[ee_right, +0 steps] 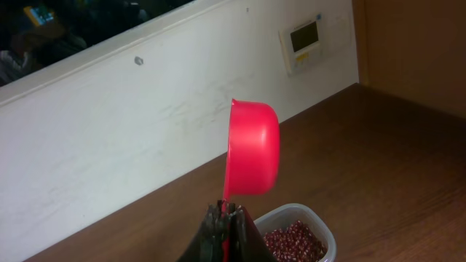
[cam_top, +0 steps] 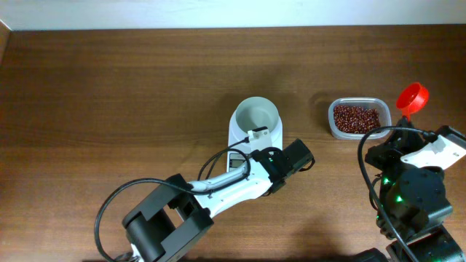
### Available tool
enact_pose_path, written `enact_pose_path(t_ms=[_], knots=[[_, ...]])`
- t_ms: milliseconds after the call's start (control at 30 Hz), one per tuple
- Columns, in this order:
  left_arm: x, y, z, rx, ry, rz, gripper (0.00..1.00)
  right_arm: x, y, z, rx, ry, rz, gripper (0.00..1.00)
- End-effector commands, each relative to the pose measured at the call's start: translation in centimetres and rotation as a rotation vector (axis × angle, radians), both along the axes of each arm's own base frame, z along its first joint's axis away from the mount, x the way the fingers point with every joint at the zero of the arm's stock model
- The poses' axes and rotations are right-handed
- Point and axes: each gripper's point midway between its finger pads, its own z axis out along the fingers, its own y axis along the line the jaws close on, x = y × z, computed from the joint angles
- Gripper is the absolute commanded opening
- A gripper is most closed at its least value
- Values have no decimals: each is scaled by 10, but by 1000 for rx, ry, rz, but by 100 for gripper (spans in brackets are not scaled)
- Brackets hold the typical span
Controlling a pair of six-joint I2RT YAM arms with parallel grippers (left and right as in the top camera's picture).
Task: Scoop and weigh 50g on scale
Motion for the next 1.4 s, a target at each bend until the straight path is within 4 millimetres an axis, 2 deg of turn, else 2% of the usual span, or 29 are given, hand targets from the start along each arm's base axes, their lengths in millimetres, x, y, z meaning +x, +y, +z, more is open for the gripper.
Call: enact_pose_path(t_ms=[0,200,433,800,1033,1167,1367], knots=[[-1,1,-13,7,23,15,0,0,0,9,-2,-16,10,4],[2,6,-24,-26,84,45,0,0,0,8,-3,-14,10,4],[4,10,-27,-42,111,63,0,0,0,8,-3,-15,9,4],[-7,-1,-29,-62,146,27,0,0,0,8,-3,-14,10,4],[-11,5,-31,-40,163,35,0,-1,0,5,-9,1,10,4],[-16,12,-32,-39,180,109,0,-1,0,2,-13,14,10,4],[-17,13,-33,-36,181,111,0,-1,0,2,-13,14,10,4]])
